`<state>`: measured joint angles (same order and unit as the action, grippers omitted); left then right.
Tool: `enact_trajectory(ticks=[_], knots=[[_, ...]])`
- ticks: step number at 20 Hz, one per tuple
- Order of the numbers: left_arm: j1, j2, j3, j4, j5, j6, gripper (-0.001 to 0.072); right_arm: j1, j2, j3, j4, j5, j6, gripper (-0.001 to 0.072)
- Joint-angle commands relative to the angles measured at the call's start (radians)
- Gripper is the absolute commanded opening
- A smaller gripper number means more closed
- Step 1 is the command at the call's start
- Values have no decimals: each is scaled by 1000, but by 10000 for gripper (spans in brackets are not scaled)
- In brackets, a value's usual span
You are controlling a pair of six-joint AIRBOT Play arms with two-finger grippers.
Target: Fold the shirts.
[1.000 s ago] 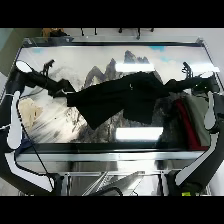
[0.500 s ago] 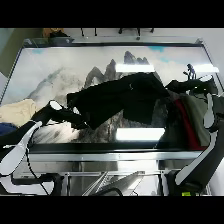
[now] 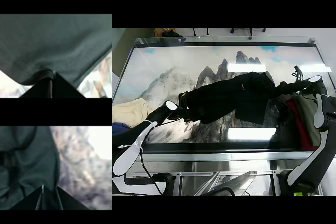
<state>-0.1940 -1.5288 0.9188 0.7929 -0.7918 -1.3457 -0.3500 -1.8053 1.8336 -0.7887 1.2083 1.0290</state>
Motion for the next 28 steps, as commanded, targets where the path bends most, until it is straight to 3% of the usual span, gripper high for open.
enact_trajectory(ticks=[1, 2, 6, 10, 12, 14, 16, 18, 20, 22, 24, 28], knots=[[4, 3, 54, 50, -47, 6, 10, 4, 0, 1, 49, 40, -13, 109], [15, 3, 82, 116, -87, -21, 10, 3, 1, 2, 57, 59, -12, 21], [106, 3, 214, 366, -222, -104, 10, 5, 31, -2, 60, 208, -7, 19], [229, 3, 297, 359, -319, -80, 10, 5, 151, -109, 74, 296, 10, 17], [251, 8, 355, 250, -447, 10, 10, 17, 281, -206, 195, 306, -31, 18], [262, 49, 455, 2, -578, 110, 10, 27, 428, -225, 437, 306, -69, 18], [289, 125, 639, -212, -616, 114, 10, -2, 567, -139, 645, 216, -83, 17], [356, 183, 909, -333, -599, 43, 9, -74, 660, 29, 635, 64, -28, 17], [457, 200, 1217, -337, -554, -50, 8, -170, 703, 182, 565, -72, 100, 17], [594, 223, 1363, -333, -515, -132, 8, -280, 726, 258, 515, -104, 245, 18], [735, 306, 1246, -383, -533, -141, 9, -357, 735, 257, 530, -50, 289, 18], [853, 460, 840, -474, -638, 32, 9, -371, 744, 256, 613, 114, 277, 18]])
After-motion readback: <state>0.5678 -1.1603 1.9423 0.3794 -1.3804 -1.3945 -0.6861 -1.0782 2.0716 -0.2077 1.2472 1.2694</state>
